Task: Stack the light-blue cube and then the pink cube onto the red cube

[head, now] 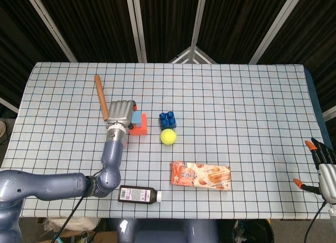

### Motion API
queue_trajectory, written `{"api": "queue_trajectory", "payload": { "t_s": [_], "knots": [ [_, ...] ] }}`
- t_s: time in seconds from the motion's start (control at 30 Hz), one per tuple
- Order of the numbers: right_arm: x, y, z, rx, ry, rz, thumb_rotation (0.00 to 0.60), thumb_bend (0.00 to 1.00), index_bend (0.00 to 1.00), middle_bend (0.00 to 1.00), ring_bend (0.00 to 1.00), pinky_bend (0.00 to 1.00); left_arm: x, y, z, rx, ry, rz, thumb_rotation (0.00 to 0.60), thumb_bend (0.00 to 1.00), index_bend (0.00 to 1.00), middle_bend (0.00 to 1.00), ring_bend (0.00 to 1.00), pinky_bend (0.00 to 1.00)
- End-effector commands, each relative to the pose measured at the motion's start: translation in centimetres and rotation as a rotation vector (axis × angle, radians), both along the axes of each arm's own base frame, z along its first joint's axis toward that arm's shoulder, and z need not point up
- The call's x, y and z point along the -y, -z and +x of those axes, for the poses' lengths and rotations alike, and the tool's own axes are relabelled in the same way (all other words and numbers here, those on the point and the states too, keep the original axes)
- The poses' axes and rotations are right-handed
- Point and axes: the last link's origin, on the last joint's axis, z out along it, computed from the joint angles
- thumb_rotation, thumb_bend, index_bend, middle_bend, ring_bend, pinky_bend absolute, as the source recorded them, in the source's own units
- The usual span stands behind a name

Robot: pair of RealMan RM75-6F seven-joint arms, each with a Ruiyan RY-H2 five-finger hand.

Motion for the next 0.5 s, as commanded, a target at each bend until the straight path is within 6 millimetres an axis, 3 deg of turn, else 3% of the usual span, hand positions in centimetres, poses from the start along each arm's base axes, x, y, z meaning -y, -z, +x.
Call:
{"api": "queue_trajectory", "payload": {
  "t_s": [0.03, 0.5],
  "knots": [
    [0.02, 0.03, 0.01, 0.0, 0.0, 0.001, 0.6, 0.13, 0.0, 0.01, 0.03, 0.1, 0.01, -0.02, 0.01, 0.002, 0.001, 0.0, 0.6, 0.34, 0.47, 0.84, 0.82, 0.97],
    [0.05, 0.11, 0.05, -0.002, 0.001, 0.004, 0.6, 0.13, 0.0, 0.01, 0.03, 0.1, 0.15, 0.14, 0.19, 0.009, 0.009, -0.015, 0.6, 0.34, 0.47, 0.84, 0.82, 0.97]
  ]
}}
